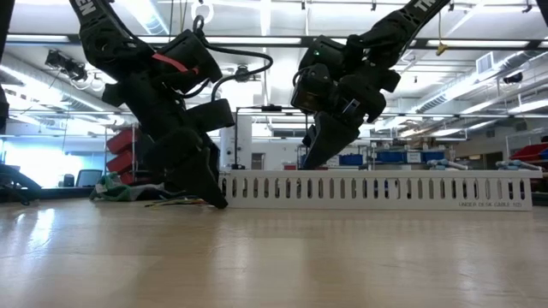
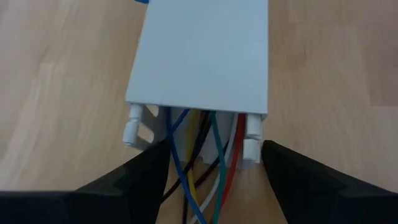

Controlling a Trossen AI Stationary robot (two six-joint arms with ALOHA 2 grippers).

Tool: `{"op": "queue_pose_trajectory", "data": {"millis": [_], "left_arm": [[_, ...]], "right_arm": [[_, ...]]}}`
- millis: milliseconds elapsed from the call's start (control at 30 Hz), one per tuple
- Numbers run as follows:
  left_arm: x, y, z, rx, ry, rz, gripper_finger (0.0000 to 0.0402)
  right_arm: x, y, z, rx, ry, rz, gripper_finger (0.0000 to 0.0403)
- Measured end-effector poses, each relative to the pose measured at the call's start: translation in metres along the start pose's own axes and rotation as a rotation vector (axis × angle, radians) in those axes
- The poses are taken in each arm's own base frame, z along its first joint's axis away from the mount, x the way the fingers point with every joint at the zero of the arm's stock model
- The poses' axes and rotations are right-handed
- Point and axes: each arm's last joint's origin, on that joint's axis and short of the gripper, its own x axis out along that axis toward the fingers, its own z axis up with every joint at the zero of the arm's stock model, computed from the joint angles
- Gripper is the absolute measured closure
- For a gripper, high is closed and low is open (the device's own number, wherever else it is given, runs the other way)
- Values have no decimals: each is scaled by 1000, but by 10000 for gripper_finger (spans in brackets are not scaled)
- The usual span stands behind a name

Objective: Ziptie cables
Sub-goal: Close the white cable duct

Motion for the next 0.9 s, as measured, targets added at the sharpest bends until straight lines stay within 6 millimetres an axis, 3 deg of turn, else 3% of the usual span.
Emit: {"op": "queue_pose_trajectory", "data": {"millis": [300,633,900], "left_arm": [[-1,1,-1,-13,24,58,149],[-7,2,17,28,172,84,149],[-7,2,20,57,173,86,149]], "right_arm": [[1,1,-1,4,10,7,403],[1,1,-1,7,15,11,402],[1,2,-2,7,16,13,402]]}}
